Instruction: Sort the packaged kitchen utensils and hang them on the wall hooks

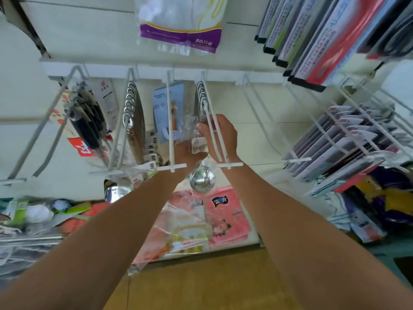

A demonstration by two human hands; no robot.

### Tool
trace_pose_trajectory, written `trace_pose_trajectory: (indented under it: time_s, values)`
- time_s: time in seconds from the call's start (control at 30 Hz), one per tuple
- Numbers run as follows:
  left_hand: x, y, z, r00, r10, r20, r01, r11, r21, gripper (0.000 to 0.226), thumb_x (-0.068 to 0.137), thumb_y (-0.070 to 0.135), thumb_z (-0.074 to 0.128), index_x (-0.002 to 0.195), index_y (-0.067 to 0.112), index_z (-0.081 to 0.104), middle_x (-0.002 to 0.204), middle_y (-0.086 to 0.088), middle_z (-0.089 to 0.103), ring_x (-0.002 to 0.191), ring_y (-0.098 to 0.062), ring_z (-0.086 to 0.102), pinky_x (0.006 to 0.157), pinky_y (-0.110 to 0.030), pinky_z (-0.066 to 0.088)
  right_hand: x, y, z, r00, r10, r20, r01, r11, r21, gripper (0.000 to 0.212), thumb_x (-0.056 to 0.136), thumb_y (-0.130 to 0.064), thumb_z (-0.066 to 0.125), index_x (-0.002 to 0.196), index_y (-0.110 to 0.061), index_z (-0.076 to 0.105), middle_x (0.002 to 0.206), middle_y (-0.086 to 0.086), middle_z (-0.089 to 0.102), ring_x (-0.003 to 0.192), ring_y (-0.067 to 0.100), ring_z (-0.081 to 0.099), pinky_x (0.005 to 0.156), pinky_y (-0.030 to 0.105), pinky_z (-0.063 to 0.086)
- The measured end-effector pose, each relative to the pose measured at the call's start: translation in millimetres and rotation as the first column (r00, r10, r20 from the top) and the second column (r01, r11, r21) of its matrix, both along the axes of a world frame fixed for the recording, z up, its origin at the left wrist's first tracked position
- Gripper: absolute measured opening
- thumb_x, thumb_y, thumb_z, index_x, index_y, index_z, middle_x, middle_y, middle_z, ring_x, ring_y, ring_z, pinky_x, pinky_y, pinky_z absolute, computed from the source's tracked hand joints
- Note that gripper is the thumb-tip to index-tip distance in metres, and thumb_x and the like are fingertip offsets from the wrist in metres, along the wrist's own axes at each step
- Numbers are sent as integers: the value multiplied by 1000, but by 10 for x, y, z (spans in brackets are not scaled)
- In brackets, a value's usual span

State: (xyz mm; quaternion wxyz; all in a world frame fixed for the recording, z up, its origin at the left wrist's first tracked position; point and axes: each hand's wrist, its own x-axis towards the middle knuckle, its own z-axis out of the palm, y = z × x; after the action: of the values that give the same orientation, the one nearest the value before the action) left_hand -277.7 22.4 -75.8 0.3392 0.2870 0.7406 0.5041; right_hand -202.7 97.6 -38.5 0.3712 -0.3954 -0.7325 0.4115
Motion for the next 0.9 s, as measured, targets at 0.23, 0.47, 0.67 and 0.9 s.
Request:
trace_pose_trajectory:
  time_s: [0.23,0.47,0.67,0.9]
  values:
    - [75,-8,-72,982,8,189,-10,1000,9,33,85,-13,59,65,13,55,46,9,55,47,-9,51,50,-24,41,67,-14,18,1000,14,15,-13,997,-70,14,86,-24,73,95,-22,61,86,-8,65,83,14,64,80,32,55]
    - [293,-296,-73,997,-53,58,52,999,6,8,81,3,73,88,6,70,84,-13,68,72,-19,59,62,-27,49,330,-228,90,997,71,-26,-74,989,-129,14,88,-9,71,98,-9,61,80,-9,61,70,2,59,60,14,49]
    - [538,-719,-123,992,-79,97,76,997,32,12,76,3,76,80,13,73,83,-10,70,76,-21,63,82,-42,53,629,-576,13,998,56,-34,-61,985,-164,15,86,-13,73,94,-14,61,86,3,67,84,24,66,74,38,54]
    - [898,-1212,-7,986,-130,102,129,992,15,13,79,4,76,92,6,73,78,-4,67,62,-8,57,63,-22,44,1068,-1134,156,996,34,-77,-48,979,-198,19,88,-16,73,97,-11,58,85,-3,63,77,9,59,73,15,48]
